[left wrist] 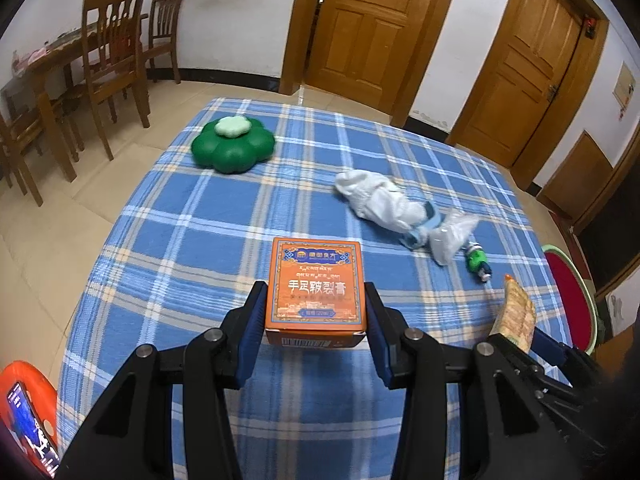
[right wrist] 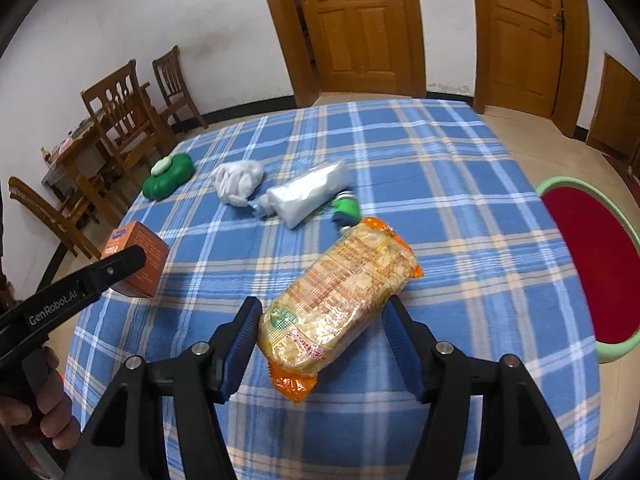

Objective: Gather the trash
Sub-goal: 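Carry the bread bag over the red bucket with the right tool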

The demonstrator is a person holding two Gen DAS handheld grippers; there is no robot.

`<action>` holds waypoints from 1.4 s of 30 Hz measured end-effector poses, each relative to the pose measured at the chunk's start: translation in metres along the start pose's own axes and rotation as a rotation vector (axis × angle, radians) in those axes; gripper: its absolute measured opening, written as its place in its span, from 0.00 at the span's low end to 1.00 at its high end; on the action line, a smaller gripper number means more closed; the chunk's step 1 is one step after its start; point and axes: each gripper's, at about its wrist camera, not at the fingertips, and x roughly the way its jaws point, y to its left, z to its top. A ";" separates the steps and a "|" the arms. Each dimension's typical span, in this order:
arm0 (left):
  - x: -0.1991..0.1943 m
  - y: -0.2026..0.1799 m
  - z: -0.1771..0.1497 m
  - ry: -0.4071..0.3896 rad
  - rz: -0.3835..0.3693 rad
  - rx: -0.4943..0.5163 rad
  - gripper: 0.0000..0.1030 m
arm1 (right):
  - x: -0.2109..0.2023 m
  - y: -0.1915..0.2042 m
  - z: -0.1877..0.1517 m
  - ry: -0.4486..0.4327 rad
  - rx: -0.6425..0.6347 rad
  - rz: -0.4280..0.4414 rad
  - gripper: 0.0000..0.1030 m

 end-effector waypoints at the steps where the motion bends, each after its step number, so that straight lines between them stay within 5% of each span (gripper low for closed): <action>1: -0.001 -0.004 0.000 0.001 -0.005 0.007 0.45 | -0.003 -0.004 0.000 -0.006 0.006 -0.001 0.63; 42: 0.019 -0.193 -0.003 0.046 -0.124 0.339 0.45 | -0.085 -0.197 -0.008 -0.171 0.330 -0.181 0.63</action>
